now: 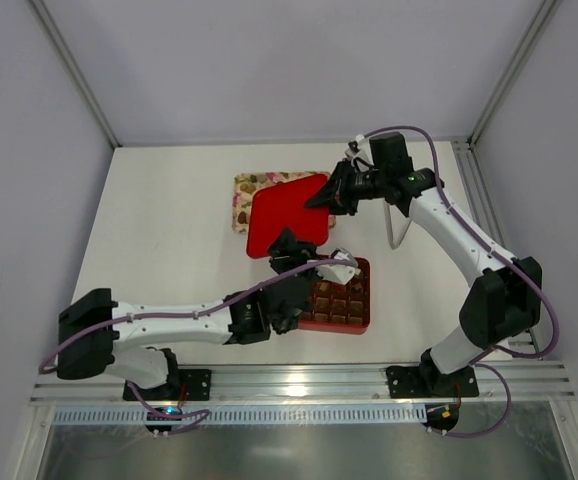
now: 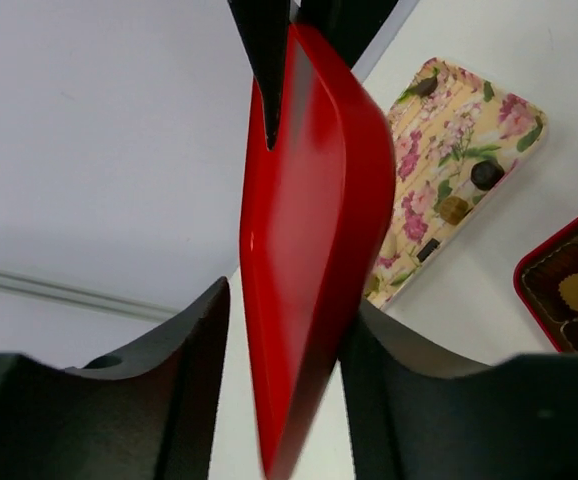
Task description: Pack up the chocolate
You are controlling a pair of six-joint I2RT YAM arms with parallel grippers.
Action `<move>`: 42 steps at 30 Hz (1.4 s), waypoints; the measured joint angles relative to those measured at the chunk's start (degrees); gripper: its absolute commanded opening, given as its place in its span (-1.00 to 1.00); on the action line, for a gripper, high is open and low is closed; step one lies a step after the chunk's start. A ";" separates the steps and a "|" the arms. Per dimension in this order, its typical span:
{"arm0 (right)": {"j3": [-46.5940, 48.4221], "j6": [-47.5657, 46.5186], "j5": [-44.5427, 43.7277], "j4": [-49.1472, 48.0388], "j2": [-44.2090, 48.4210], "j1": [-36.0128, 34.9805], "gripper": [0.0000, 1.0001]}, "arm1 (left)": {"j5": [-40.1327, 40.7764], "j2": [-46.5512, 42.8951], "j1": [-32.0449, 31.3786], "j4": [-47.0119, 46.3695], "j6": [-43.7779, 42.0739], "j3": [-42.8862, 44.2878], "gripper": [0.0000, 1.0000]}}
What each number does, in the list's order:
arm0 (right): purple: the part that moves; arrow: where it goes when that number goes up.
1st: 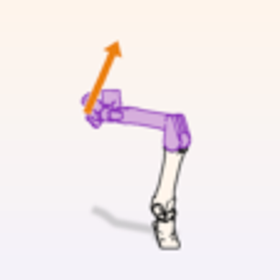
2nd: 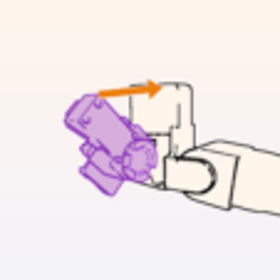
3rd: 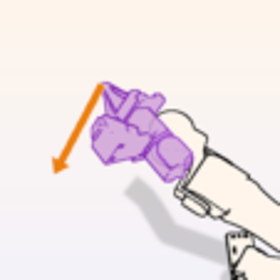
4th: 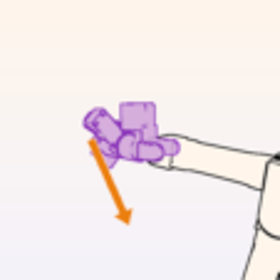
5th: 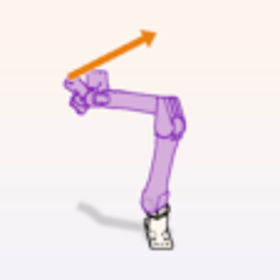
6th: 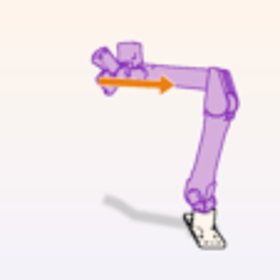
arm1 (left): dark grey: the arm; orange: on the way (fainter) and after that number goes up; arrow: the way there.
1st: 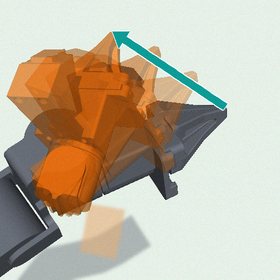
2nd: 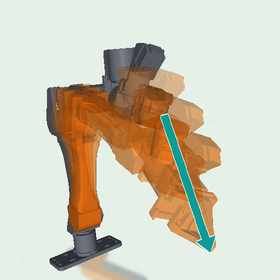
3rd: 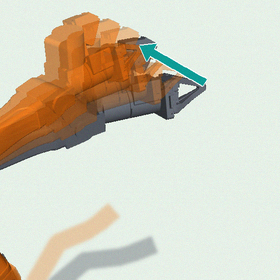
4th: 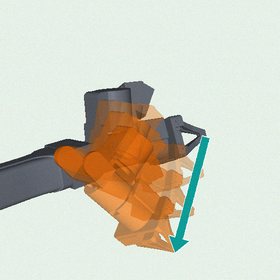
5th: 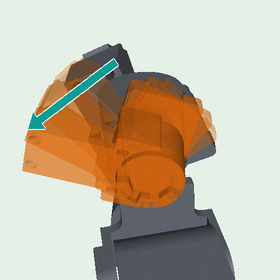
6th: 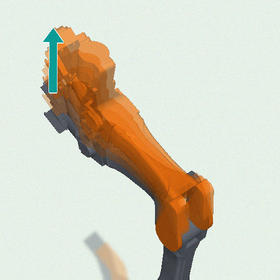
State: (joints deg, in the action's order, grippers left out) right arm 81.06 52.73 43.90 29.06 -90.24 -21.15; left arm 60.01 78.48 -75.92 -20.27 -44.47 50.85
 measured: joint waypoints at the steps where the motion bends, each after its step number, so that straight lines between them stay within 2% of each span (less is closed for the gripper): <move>1: -0.09 0.00 0.00 0.04 0.00 0.00 -0.92 | -0.02 0.48 0.20 -0.94 -0.68 0.00 -0.25; 2: -0.20 0.02 0.00 0.04 0.00 0.00 -0.92 | -0.04 0.94 0.37 -1.49 -1.20 0.00 -0.38; 3: -0.35 0.15 0.02 0.02 0.07 0.00 -0.92 | -0.07 1.36 0.52 -2.16 -1.99 0.00 -0.61; 5: -0.72 1.16 0.07 -0.28 0.61 0.13 -0.92 | -0.22 2.34 0.68 -3.72 -4.22 -0.28 -0.95; 6: -0.76 1.16 0.04 -0.35 0.92 0.17 -0.92 | -0.72 2.75 0.66 -4.17 -4.61 -0.55 -0.99; 9: -1.62 0.00 -0.63 -1.22 2.16 0.42 -0.78 | -0.66 4.15 0.42 -6.73 -6.91 -0.98 -0.99; 10: -1.84 0.00 -0.74 -1.38 2.47 0.52 -0.58 | -0.76 4.20 0.42 -7.21 -7.34 -0.98 -0.99; 12: -2.10 0.09 -0.66 -1.66 2.97 0.59 -0.30 | -1.09 4.20 0.39 -7.80 -7.96 -0.98 -1.00; 13: -2.19 0.11 -0.59 -1.60 3.26 0.57 -0.07 | -1.14 4.20 0.44 -7.93 -8.00 -0.94 -1.00; 15: -2.25 -0.04 -0.79 -1.44 3.96 0.48 0.16 | -1.16 4.17 0.68 -7.67 -7.54 -0.61 -1.00; 16: -2.25 -0.28 -1.01 -1.42 4.37 0.46 0.39 | -1.29 4.13 0.70 -6.84 -6.71 -0.22 -0.99; 18: -2.23 -1.14 -2.14 -1.14 5.20 0.37 0.63 | -1.51 3.80 0.85 -4.50 -4.66 0.74 -1.00; 21: -1.25 -3.39 -4.81 0.17 6.27 0.39 0.80 | -2.78 2.84 0.94 0.85 -0.28 2.93 -1.00; 28: 0.11 -6.64 -13.27 0.48 11.96 3.39 0.86 | -7.85 -0.76 0.96 15.30 14.23 7.67 -1.00; 33: -0.74 -7.91 -17.99 -0.31 17.05 7.74 0.86 | -15.13 -2.43 1.38 26.77 25.66 12.37 -0.99; 37: -3.28 -9.70 -21.62 -0.79 21.92 10.78 0.88 | -27.21 -5.46 3.93 34.36 37.83 16.15 -1.00; 42: -10.95 -12.79 -26.21 -1.57 29.40 12.66 0.89 | -46.69 -9.79 13.29 36.87 54.12 19.19 -1.00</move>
State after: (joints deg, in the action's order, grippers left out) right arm 70.11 39.94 17.69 27.49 -60.84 -8.49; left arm 13.32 68.69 -62.63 16.60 9.65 70.04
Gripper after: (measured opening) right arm 0.942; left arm 0.106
